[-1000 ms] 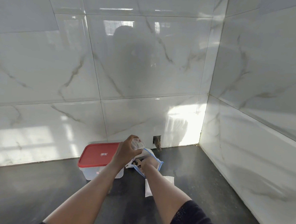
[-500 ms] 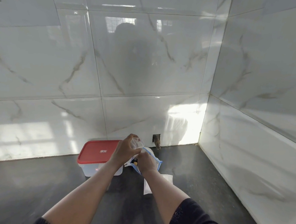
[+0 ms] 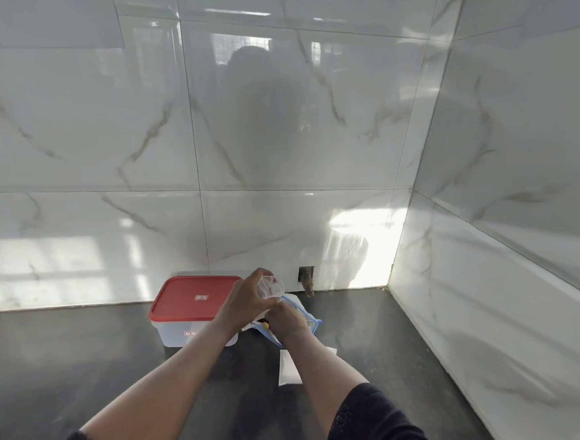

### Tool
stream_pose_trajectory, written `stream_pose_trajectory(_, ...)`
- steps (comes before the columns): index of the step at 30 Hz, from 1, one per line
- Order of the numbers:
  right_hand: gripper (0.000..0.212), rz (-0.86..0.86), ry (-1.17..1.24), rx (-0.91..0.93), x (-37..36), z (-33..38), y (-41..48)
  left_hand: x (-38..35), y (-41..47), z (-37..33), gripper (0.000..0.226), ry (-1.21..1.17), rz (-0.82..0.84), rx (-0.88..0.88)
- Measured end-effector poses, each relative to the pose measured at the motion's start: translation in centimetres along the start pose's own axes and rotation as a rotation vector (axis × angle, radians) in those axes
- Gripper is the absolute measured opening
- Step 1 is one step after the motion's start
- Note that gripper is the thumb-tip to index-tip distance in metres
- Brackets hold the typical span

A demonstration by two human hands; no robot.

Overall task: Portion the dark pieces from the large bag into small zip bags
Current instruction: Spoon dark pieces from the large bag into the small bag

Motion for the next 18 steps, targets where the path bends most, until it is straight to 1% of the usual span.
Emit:
stream_pose_trajectory(4, 0.036, -0.023, -0.010, -0.024, 0.2, -0.7, 0.2, -0.2, -0.1, -0.3, 0.041, -0.004, -0.002, -0.013)
stream_pose_trajectory(7, 0.036, -0.060, -0.062, -0.024, 0.2, -1.0, 0.6, -0.3, -0.2, -0.5, 0.042, -0.012, -0.001, -0.017)
stream_pose_trajectory(9, 0.035, -0.050, -0.048, -0.060, 0.2, -1.4, 0.7, -0.3, -0.4, -0.6, 0.043, -0.012, 0.002, -0.019)
stream_pose_trajectory(13, 0.033, 0.037, 0.047, -0.176, -0.3, -2.3, 0.7, -0.5, -0.7, -0.6, 0.045, -0.005, 0.019, -0.024)
stream_pose_trajectory(18, 0.030, 0.165, 0.298, -0.291, -0.7, -2.8, 0.6, -0.8, -0.9, -0.7, 0.043, -0.004, 0.042, -0.024)
Point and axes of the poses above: each hand's wrist, its own y-axis towards the middle knuckle, its own x-axis out of the back of the hand, z = x × y, the point moved 8 cm from there along y, towards the middle knuckle, and after that the axes turned 15 degrees about -x, right-handed, at the moved point
